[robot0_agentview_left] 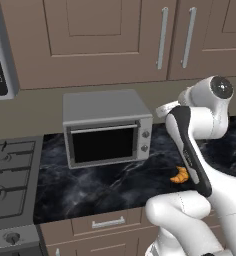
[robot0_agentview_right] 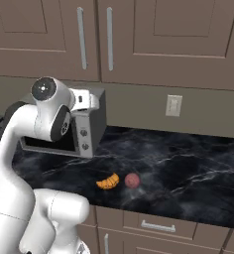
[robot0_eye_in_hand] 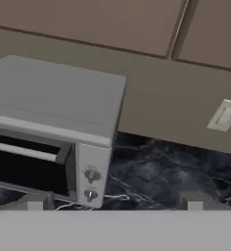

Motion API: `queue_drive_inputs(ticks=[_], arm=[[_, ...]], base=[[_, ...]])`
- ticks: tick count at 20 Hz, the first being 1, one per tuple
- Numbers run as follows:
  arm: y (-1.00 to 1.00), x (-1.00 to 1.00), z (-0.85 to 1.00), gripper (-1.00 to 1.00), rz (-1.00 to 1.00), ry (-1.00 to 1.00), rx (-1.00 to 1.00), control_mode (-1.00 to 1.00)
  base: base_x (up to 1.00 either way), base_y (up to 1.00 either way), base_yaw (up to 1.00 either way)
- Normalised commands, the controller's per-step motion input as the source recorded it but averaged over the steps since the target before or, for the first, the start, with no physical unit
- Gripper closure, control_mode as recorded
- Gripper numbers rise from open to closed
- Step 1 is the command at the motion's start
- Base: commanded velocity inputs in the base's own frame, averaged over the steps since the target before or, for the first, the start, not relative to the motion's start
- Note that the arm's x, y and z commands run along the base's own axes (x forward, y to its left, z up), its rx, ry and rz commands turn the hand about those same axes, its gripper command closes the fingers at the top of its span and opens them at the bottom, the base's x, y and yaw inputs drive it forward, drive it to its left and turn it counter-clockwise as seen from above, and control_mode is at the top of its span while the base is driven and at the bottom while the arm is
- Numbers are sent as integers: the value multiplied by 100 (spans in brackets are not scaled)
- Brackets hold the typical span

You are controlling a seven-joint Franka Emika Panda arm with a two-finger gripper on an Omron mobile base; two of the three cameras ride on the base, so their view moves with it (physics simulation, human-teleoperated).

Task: Pick the pan from the cabinet and place it on the stove. Then turn on the stove burner for the pan.

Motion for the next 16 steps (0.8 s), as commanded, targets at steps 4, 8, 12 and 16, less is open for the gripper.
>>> queue_drive_inputs(ticks=[4, 8, 12, 16], arm=[[-35, 0, 32, -100, 0, -22, 0, -100], [-40, -2, 40, -100, 0, -19, 4, -100], [-32, 0, 36, -100, 0, -22, 5, -100], [-18, 0, 32, -100, -1, -19, 5, -100]], base=[[0, 0, 0], [0, 0, 0], [0, 0, 0], [0, 0, 0]])
